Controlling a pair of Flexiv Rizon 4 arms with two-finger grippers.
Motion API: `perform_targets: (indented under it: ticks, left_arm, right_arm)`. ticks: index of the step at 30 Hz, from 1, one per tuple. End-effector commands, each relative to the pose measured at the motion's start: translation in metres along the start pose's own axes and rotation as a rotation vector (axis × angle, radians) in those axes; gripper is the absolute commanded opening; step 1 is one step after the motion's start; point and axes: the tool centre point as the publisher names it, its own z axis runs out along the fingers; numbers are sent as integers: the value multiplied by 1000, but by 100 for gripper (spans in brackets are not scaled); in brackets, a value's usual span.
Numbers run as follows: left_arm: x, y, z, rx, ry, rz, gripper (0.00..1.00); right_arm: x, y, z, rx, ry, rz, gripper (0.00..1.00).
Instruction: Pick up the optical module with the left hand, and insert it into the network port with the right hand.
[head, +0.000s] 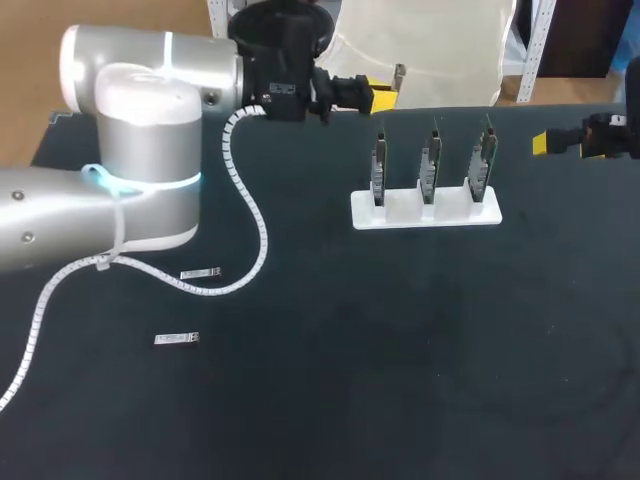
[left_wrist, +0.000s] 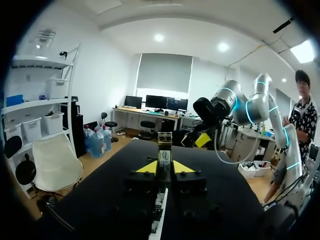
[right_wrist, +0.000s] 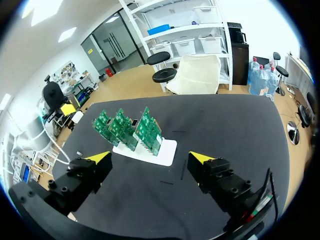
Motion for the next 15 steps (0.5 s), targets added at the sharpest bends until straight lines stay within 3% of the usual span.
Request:
perform_targets:
  ticks: [1,15]
  left_arm:
    - [0,11,5,-3,-12,-16,0]
    - [2,15,2,-28,-17,-33,0]
  right_arm:
    - [0,0,0,0,0,0,100]
    - [0,0,0,0,0,0,100]
